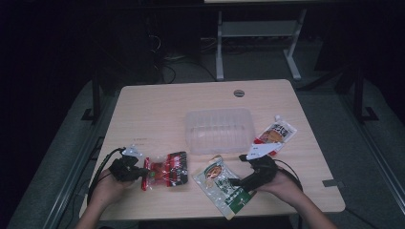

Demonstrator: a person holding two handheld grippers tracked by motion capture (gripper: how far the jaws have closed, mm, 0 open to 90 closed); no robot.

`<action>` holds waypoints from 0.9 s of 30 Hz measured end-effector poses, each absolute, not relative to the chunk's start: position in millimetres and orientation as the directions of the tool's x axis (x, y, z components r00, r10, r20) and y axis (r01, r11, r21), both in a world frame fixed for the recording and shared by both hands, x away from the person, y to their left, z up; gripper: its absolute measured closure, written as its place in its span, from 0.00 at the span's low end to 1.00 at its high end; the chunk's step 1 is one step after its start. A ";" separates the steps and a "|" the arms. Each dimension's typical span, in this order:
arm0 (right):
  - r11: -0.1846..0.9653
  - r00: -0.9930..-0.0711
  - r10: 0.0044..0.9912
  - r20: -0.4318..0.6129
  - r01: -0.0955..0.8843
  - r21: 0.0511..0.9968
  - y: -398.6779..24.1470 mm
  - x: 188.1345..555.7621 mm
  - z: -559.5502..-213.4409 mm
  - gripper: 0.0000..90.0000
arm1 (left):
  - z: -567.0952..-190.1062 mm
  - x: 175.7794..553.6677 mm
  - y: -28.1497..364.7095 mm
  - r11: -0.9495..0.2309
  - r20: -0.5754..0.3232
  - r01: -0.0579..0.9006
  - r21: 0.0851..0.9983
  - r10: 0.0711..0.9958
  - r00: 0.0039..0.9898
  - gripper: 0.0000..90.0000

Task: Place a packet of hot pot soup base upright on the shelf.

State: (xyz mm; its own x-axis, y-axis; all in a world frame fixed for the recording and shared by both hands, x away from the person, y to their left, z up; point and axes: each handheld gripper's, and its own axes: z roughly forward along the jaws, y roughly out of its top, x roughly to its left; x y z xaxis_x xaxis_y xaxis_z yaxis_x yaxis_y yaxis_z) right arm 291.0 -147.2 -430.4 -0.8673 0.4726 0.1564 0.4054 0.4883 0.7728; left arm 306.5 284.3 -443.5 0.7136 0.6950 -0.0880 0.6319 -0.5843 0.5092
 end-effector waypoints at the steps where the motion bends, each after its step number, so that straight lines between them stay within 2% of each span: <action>1: 0.491 -0.872 0.464 0.156 0.400 0.774 -142.8 292.1 -430.2 0.06 | -444.1 306.7 284.5 -0.586 -0.084 0.633 0.507 0.697 0.712 1.00; 10: 0.525 -0.907 0.381 0.181 0.373 0.765 -87.6 305.6 -435.2 0.09 | -445.0 307.2 285.6 -0.590 -0.082 0.641 0.491 0.701 0.709 1.00; 15: 0.525 -0.912 0.355 0.206 0.377 0.763 -64.7 316.1 -436.8 0.14 | -445.5 307.2 285.7 -0.582 -0.089 0.643 0.497 0.703 0.705 1.00; 27: 0.500 -0.899 0.331 0.286 0.424 0.755 -23.1 336.5 -446.1 0.23 | -446.7 308.2 288.0 -0.569 -0.109 0.647 0.508 0.702 0.704 1.00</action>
State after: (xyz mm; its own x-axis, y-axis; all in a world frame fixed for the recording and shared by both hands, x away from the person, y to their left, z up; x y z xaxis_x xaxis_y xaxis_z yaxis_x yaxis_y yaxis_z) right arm 336.5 -23.1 -446.1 -0.8991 0.3314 0.2859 0.4244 0.5002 0.7548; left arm 308.2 288.0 -446.7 0.7035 0.7023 -0.1089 0.6466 -0.5690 0.5081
